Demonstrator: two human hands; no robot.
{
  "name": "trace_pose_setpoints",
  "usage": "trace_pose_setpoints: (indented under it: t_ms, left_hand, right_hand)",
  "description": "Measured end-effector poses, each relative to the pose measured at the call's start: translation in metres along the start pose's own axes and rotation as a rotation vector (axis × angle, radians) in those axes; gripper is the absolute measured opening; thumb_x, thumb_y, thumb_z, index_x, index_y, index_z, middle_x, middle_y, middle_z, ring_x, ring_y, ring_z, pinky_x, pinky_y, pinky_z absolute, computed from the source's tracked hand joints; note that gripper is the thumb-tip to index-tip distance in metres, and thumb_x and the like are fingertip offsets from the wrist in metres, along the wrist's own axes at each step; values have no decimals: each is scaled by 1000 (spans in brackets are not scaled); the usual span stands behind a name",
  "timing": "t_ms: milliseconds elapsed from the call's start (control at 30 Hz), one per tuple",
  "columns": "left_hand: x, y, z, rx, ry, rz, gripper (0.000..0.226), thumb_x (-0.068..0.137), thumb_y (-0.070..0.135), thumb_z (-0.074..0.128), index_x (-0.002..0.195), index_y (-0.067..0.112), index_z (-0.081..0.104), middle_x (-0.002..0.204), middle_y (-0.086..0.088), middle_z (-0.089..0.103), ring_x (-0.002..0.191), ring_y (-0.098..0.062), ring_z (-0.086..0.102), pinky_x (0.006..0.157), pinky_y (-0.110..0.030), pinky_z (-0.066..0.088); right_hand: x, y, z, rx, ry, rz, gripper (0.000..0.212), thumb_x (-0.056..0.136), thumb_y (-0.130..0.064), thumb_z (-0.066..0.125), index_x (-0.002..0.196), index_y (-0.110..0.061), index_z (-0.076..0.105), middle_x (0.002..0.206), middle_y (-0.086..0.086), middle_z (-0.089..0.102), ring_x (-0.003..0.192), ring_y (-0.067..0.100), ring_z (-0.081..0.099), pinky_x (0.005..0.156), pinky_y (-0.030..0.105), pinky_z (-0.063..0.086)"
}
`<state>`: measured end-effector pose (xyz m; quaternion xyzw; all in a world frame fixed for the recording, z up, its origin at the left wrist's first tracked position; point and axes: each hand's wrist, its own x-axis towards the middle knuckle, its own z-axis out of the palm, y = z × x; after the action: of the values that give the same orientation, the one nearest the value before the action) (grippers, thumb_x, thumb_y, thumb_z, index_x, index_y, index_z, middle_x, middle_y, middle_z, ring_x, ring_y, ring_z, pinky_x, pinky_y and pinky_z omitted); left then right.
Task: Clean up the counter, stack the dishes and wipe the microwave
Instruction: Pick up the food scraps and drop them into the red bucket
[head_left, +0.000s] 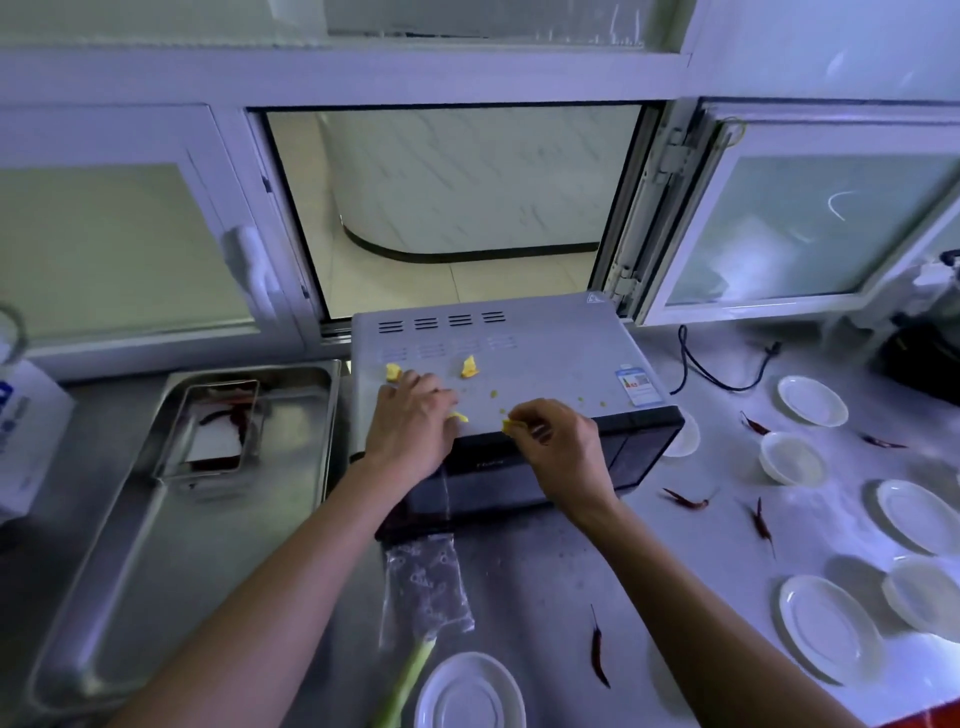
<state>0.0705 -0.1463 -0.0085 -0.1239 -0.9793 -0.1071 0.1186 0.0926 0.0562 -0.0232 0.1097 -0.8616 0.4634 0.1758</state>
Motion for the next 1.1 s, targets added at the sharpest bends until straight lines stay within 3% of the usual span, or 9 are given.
trace_pose_setpoints:
  t_ms: [333, 700, 933, 1100]
  left_hand:
    - [-6, 28, 3, 77, -94, -162, 17, 95, 23, 59, 110, 21, 66, 112, 3, 62, 122, -27, 46, 87, -43, 42]
    - [-14, 58, 9, 107, -63, -282, 8, 93, 15, 59, 100, 19, 61, 105, -1, 58, 105, -27, 51, 79, -44, 45]
    - [-32, 70, 10, 105, -48, -267, 14, 95, 14, 58, 108, 18, 63, 106, 0, 60, 105, -24, 52, 82, -43, 47]
    - [-66, 97, 15, 18, 11, -199, 9, 91, 13, 65, 97, 17, 71, 96, 0, 63, 95, -26, 57, 76, -45, 49]
  right_hand:
    - [8, 26, -15, 132, -90, -22, 7, 84, -13, 77, 87, -17, 73, 82, -6, 70, 71, 7, 64, 70, 23, 54]
    - [-7, 44, -32, 261, -182, -7, 5, 85, -15, 77, 89, -17, 74, 82, -7, 70, 74, 9, 65, 71, 29, 54]
    - [-27, 44, -45, 257, -195, 14, 6, 84, -13, 77, 88, -17, 73, 84, -9, 70, 74, 9, 63, 70, 23, 52]
    - [-50, 42, -60, 208, -175, 40, 6, 84, -11, 77, 86, -15, 73, 82, -6, 70, 73, 11, 64, 71, 30, 54]
